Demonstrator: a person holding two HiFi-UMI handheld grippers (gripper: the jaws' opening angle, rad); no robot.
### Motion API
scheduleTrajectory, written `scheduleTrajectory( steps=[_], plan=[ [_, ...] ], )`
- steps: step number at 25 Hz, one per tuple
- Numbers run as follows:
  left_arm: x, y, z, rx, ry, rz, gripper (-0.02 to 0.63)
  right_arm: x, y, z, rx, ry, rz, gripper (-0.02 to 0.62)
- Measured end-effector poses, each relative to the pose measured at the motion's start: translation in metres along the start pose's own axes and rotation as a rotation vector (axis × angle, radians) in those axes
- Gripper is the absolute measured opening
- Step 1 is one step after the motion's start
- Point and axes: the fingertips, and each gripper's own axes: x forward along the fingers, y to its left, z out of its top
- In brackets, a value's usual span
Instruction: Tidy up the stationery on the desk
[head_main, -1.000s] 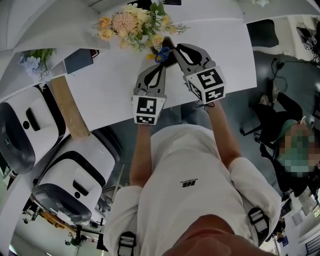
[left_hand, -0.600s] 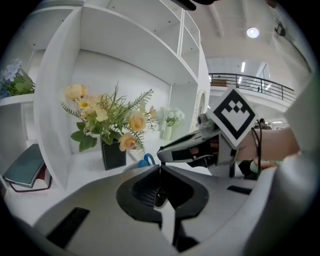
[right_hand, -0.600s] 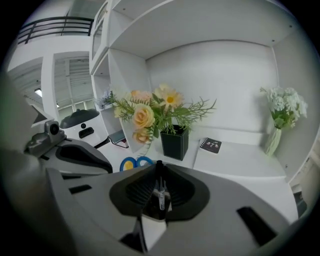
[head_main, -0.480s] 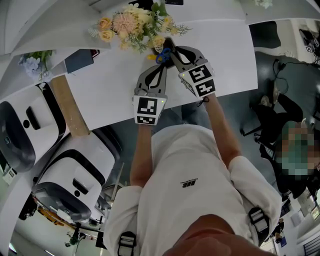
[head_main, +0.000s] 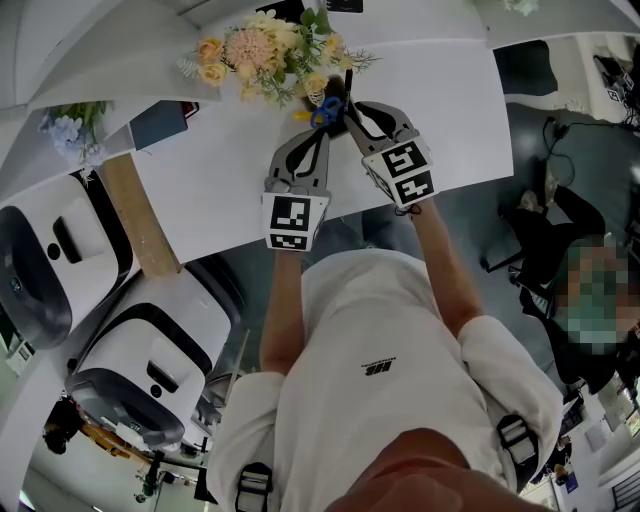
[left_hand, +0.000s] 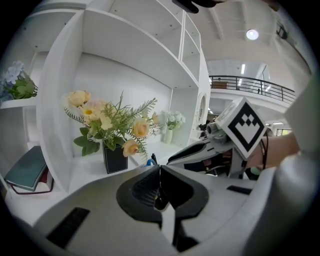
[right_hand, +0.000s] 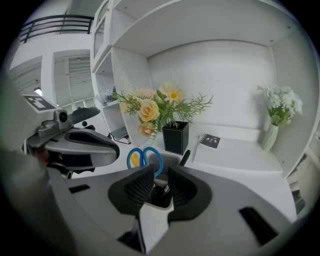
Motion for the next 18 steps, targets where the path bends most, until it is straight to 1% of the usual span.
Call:
scheduleTrajectory(
  steps=[9,11,18],
  plan=[
    [-0.008,-0.002,0.011,0.021,-0.022,-0.016,0.000,-0.029,0.011,0.006,-0.005,-0.039,-0.024,0.008],
    [-0.010,-0.002,0.013,0.025,-0.024,-0.020,0.000,-0.033,0.016,0.002,-0.008,-0.034,-0.017,0.005],
    [-0.019,-0.002,0.015,0.036,-0.029,-0.031,0.000,-0.045,0.027,-0.008,0.033,-0.034,-0.028,0.003]
  ],
)
